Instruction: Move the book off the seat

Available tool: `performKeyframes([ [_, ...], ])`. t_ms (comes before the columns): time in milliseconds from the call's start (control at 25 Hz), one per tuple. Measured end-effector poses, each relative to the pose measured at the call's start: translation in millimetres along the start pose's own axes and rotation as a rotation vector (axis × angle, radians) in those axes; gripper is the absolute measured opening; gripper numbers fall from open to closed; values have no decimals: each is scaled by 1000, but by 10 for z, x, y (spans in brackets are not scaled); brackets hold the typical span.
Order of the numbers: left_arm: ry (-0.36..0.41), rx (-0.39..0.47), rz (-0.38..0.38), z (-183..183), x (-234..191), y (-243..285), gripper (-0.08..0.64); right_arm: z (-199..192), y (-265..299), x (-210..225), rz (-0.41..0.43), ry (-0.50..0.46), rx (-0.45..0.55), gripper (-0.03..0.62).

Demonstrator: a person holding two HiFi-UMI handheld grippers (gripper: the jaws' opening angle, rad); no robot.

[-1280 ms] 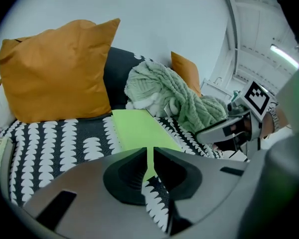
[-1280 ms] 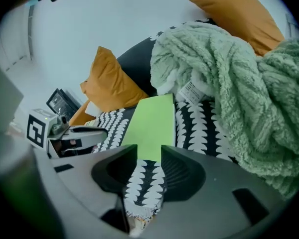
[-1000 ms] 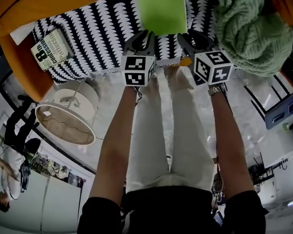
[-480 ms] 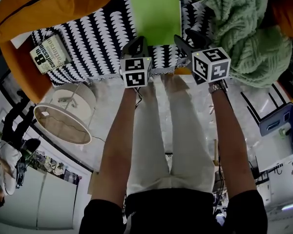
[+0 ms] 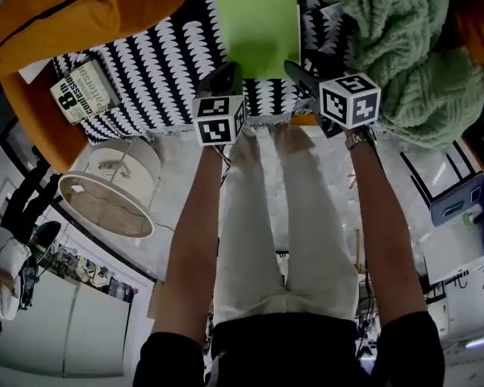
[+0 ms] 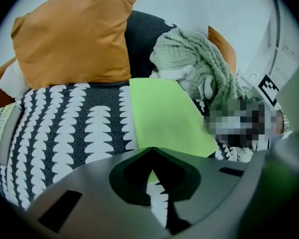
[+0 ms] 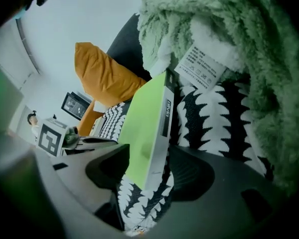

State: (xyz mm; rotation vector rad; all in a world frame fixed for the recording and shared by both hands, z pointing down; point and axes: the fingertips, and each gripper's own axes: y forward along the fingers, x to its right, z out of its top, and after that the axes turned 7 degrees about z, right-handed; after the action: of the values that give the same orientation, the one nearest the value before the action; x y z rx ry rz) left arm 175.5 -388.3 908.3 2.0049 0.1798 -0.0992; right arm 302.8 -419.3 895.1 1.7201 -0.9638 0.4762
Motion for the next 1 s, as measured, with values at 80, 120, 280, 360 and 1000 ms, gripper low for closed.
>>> performKeyframes([
  [80,-38,-4,-20,-6,-31,2,10,-27,53,14,-1,-1,-24,239],
  [120,-44,-6,-24,-7,-39,5,11,-40,78,19,3,-4,-37,241],
  [280,-36,-10,-35,6,-47,32,11,-92,162,22,25,-13,-82,242],
  [360,-56,-17,-49,6,-52,31,11,-141,196,34,29,-6,-96,242],
  [1000,149,-1,-54,3,-72,-41,11,-62,81,-357,277,37,-96,239],
])
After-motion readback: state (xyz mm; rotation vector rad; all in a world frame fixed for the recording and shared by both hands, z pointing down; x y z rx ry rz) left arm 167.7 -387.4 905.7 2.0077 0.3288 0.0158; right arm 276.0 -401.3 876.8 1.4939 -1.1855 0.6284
